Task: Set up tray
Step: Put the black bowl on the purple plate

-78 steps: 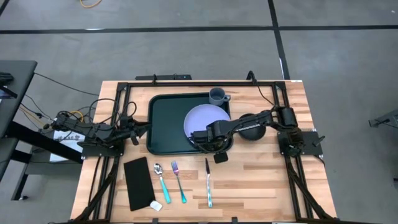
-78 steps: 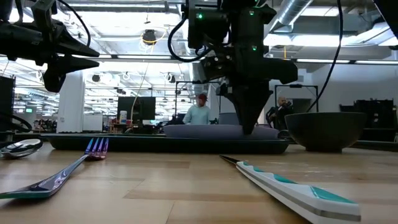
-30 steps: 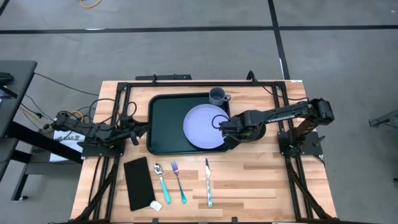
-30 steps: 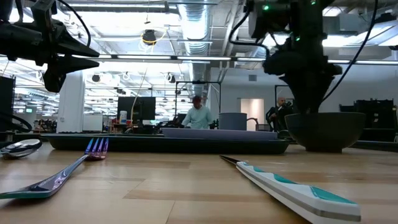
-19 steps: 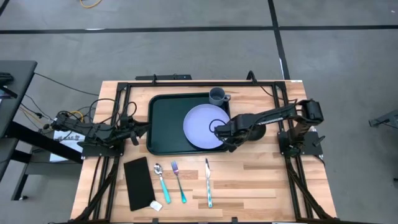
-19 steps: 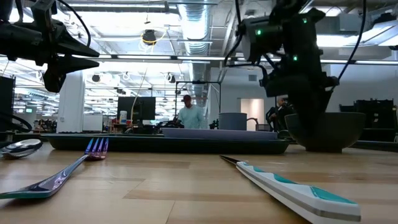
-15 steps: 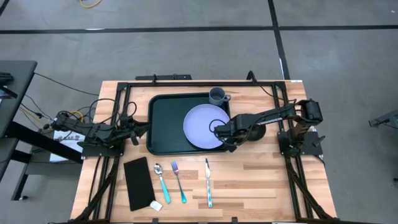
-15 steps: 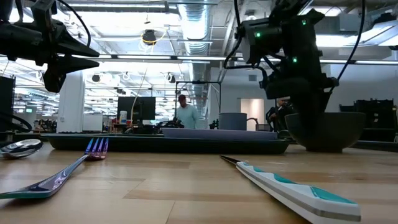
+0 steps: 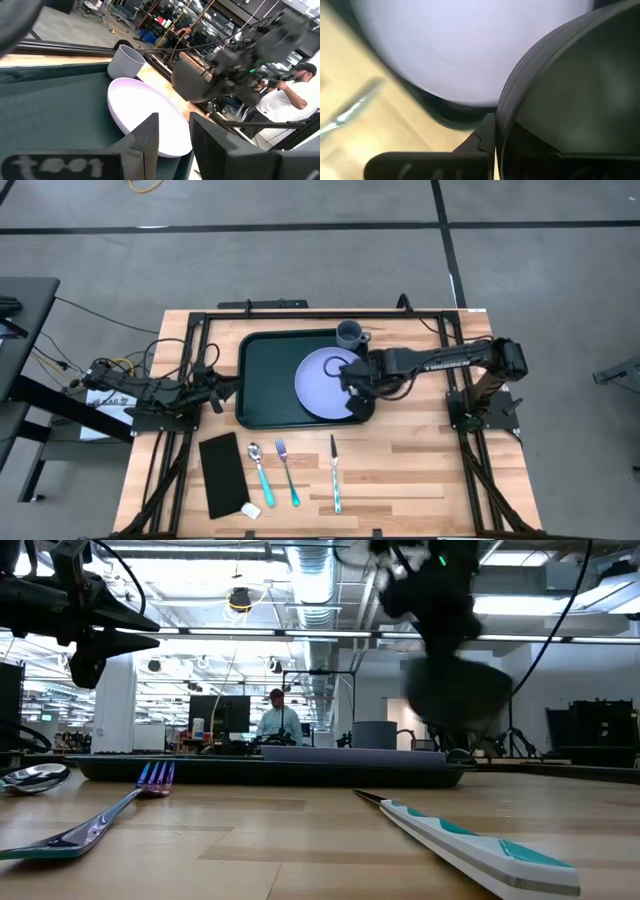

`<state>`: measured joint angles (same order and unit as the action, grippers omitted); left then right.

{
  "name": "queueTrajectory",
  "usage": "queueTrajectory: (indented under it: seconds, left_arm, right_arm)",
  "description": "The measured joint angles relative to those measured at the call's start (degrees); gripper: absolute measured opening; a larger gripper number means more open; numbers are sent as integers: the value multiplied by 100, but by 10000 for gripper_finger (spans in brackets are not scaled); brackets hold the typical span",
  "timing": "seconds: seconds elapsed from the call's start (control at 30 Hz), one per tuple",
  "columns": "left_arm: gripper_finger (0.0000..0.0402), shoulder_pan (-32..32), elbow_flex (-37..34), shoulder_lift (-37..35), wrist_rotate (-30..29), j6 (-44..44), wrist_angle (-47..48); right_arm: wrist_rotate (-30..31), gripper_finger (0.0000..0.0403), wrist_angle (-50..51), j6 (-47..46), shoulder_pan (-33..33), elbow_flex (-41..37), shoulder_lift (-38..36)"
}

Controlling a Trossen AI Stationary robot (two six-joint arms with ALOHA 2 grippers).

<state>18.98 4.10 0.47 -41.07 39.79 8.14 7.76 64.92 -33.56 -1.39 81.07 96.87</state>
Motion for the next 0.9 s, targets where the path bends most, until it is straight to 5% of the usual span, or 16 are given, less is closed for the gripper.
queueTrajectory:
  seconds: [0.27,0.9]
  left_arm:
    - [96,-2,0,1,-5,-2,-4]
    - [96,-2,-1,2,1,2,-9]
  right_arm:
    - [-542,2,-78,2450,-60,1343,477]
    - [-625,1,466,3410,-39,2255,2325]
